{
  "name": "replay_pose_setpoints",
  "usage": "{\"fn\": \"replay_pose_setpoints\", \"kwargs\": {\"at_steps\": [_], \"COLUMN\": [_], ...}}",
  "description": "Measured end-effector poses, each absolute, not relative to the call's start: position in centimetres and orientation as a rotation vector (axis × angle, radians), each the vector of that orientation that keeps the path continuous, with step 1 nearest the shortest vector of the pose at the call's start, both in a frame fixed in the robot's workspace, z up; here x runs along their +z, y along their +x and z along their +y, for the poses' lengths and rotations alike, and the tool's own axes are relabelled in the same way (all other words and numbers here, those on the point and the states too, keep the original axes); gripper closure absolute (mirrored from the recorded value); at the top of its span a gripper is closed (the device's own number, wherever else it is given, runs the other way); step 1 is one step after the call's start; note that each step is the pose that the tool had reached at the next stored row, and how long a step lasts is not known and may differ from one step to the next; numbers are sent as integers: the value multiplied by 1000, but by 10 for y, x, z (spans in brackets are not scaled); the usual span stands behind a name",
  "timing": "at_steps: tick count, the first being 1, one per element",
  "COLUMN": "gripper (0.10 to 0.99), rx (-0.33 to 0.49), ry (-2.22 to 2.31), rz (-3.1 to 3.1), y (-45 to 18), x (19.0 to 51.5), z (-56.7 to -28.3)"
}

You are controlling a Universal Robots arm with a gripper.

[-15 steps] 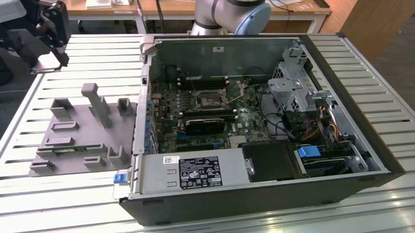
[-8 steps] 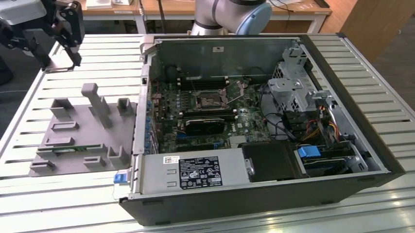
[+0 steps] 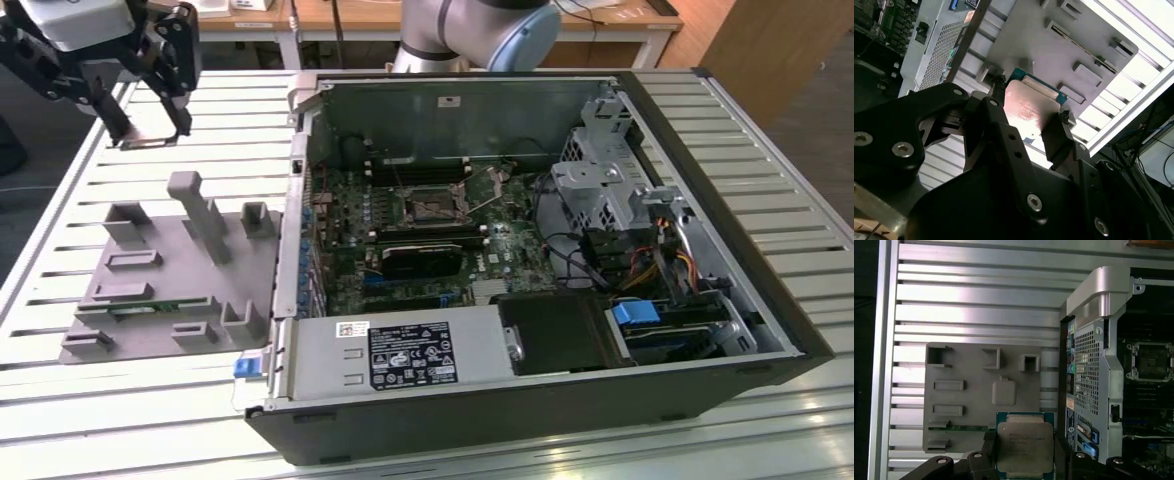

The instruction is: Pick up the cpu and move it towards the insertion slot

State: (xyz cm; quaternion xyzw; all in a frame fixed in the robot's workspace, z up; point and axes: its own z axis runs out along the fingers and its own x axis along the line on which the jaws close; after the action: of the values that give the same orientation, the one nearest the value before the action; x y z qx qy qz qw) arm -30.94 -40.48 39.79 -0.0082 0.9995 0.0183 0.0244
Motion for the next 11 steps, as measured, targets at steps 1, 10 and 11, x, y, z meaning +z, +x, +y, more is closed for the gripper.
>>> {"fn": "replay_pose_setpoints", "kwargs": {"at_steps": [1, 10, 11], "gripper": [549, 549, 549], "rx": [57, 57, 57], "ry": [-25, -25, -25], "rz": [3092, 3092, 3092], "y": [-307, -282, -279], "x": [398, 398, 398], "z": [-405, -405, -405]}}
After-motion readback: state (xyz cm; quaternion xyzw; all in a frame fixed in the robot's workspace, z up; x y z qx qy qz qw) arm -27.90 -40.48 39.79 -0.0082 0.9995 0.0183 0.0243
